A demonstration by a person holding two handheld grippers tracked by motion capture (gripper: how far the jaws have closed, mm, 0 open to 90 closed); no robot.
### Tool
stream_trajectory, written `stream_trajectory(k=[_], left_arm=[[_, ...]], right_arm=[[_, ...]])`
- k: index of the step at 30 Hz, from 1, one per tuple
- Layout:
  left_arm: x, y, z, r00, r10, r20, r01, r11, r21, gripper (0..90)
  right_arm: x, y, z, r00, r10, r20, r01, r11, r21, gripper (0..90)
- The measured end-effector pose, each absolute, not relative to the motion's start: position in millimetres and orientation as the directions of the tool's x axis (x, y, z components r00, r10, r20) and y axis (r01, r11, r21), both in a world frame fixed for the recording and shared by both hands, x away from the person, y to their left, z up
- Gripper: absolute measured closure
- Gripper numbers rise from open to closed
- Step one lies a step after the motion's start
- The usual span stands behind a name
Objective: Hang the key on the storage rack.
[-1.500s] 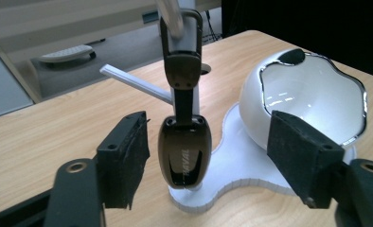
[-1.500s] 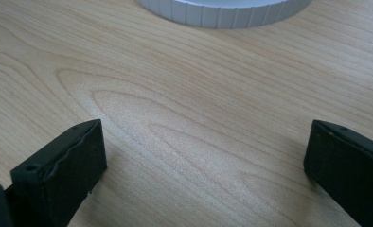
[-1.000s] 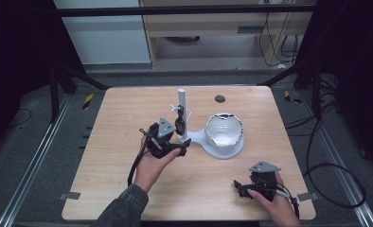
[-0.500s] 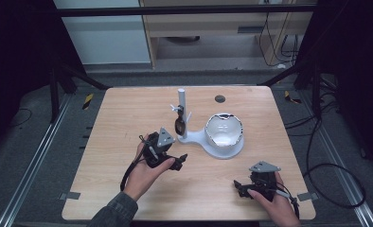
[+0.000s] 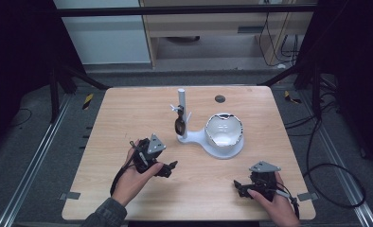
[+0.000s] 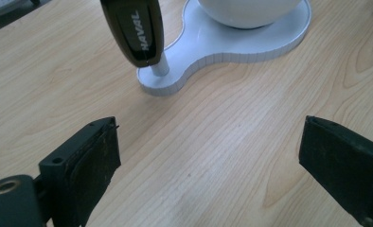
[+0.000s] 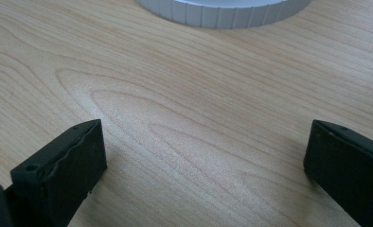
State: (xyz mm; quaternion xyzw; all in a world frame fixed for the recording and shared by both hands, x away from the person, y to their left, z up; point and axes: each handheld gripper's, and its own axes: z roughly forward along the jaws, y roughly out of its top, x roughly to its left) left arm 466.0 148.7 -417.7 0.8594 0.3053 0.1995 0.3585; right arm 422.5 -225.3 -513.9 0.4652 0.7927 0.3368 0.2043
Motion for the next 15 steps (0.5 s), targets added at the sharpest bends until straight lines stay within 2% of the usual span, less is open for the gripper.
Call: stream_trajectory(k=[15], left_arm=[[460, 187, -435, 0.717, 0.686, 0.121, 0.427, -0.571, 0.701, 6.0]], right_arm=[[422, -225, -514, -0.482, 0.876, -0.007, 0.602, 0.337, 0.724, 0.4]])
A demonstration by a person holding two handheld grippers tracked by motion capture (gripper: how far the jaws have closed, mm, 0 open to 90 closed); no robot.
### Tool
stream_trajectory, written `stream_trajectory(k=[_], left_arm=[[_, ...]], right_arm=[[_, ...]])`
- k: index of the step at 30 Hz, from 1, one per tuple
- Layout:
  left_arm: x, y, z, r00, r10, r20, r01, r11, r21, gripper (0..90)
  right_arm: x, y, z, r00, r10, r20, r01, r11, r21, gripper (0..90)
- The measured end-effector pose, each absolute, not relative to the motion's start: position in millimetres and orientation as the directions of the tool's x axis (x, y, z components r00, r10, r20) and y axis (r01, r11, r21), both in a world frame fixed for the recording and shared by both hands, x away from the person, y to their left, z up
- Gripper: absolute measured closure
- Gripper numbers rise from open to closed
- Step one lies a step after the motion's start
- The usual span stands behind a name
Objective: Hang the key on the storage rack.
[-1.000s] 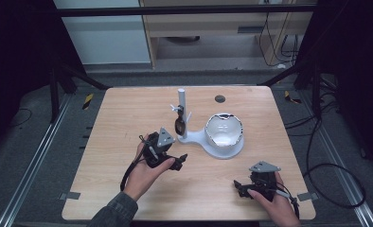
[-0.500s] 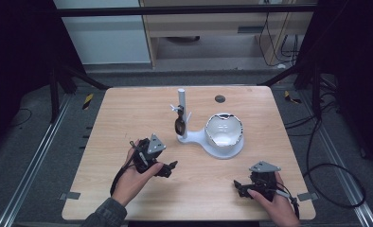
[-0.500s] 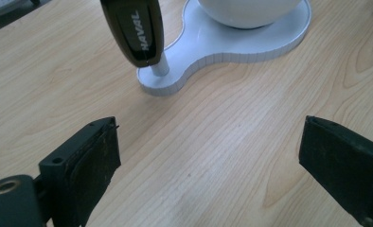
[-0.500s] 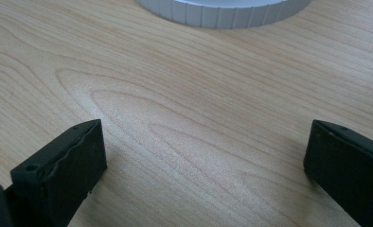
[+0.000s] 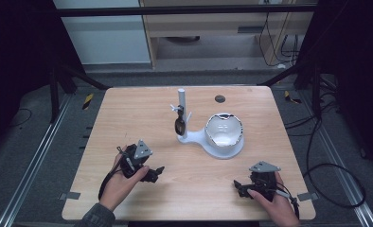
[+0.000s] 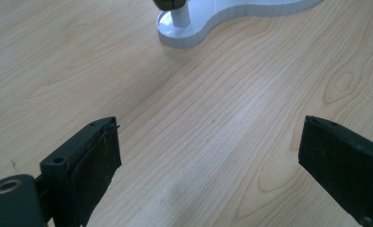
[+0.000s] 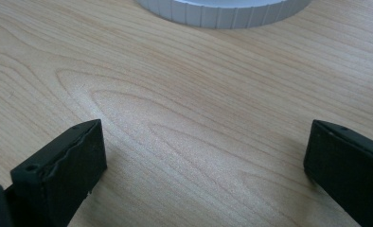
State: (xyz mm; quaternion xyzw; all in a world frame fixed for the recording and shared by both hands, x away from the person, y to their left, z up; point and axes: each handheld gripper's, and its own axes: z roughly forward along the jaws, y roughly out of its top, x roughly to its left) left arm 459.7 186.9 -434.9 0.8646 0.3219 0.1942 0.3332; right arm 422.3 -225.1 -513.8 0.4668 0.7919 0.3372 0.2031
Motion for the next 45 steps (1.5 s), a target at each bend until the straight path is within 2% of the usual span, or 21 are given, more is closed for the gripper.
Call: stream_trajectory(k=[30, 45], left_arm=[[466, 238, -476, 0.645, 0.761, 0.072, 0.543, -0.522, 0.657, 6.5], [468, 266, -490, 0.588, 0.808, 0.045, 0.585, -0.462, 0.666, 6.5]], right_arm=[[422, -225, -514, -0.48, 0.877, -0.014, 0.6, 0.34, 0.725, 0.4], [422, -224, -514, -0.475, 0.88, -0.009, 0.604, 0.334, 0.723, 0.4]])
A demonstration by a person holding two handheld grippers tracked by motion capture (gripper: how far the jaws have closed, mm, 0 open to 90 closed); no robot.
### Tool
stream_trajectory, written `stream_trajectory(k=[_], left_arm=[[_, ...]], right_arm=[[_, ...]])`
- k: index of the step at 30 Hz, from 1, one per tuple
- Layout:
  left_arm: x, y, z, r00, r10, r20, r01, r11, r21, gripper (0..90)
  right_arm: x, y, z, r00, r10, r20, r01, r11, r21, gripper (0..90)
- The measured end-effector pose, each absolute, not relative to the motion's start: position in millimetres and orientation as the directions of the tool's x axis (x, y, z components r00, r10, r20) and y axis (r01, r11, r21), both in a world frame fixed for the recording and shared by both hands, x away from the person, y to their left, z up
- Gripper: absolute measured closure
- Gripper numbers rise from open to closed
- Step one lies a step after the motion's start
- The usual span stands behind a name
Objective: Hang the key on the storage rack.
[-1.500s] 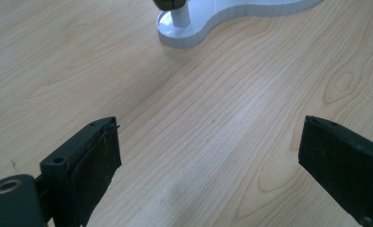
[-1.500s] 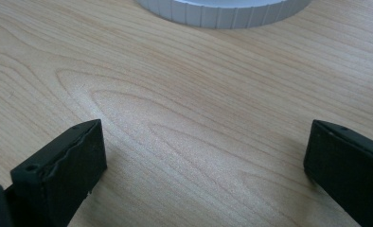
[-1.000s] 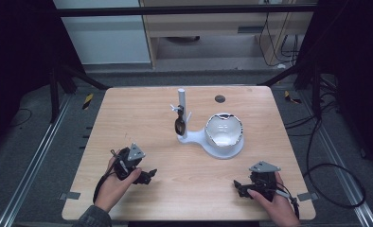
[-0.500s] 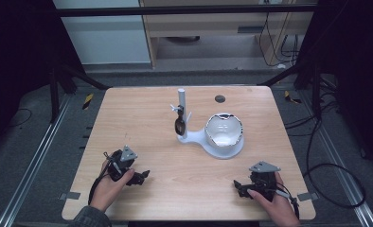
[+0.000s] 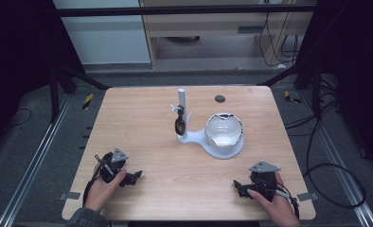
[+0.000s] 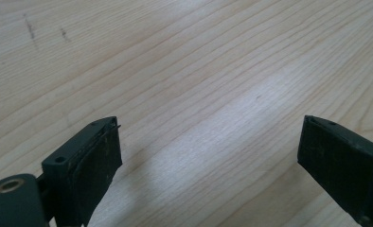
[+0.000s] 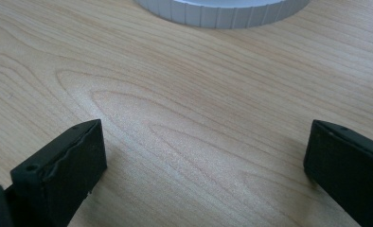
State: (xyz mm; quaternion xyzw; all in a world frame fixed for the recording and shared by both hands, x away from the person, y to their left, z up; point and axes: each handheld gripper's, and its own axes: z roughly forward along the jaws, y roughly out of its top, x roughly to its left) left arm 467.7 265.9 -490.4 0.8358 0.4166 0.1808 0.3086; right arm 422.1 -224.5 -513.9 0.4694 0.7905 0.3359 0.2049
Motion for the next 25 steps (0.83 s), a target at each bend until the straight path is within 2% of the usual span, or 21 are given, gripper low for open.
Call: stream_trajectory(k=[11, 25], left_arm=[[475, 280, -502, 0.547, 0.837, 0.022, 0.604, -0.413, 0.682, 6.4], [476, 281, -509, 0.549, 0.835, 0.026, 0.576, -0.401, 0.712, 0.0]], right_arm=[[422, -224, -514, -0.475, 0.88, -0.008, 0.604, 0.334, 0.724, 0.4], [422, -224, -514, -0.473, 0.881, -0.007, 0.605, 0.331, 0.724, 0.4]])
